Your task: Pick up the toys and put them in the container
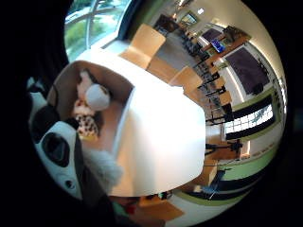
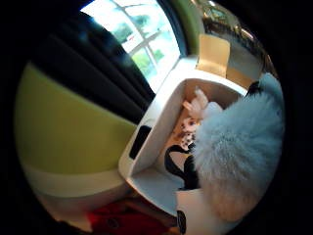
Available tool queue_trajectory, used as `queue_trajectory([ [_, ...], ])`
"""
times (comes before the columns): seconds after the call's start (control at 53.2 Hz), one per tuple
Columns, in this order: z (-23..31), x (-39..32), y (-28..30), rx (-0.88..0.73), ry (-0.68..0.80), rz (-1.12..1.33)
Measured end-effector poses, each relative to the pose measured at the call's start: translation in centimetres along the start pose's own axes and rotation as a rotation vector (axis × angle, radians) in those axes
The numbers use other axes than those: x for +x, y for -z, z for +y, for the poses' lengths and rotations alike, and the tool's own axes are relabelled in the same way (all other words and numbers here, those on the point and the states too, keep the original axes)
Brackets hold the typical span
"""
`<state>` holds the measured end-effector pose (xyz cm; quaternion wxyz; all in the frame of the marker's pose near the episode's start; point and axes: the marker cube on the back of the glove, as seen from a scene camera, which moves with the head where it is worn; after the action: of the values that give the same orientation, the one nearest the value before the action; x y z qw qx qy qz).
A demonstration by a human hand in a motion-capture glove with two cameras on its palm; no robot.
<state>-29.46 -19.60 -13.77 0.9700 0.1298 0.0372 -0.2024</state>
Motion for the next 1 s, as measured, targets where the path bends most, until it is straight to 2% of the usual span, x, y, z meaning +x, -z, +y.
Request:
queue_trajectory([
  [0.395,0.1,-1.6,-2.8,-0.057,0.001,-0.072],
  [0.677,1.6,-1.7,-4.8,-0.345,0.000,-0.048],
  [0.996,3.4,0.7,-6.2,-0.313,-0.018,-0.029],
])
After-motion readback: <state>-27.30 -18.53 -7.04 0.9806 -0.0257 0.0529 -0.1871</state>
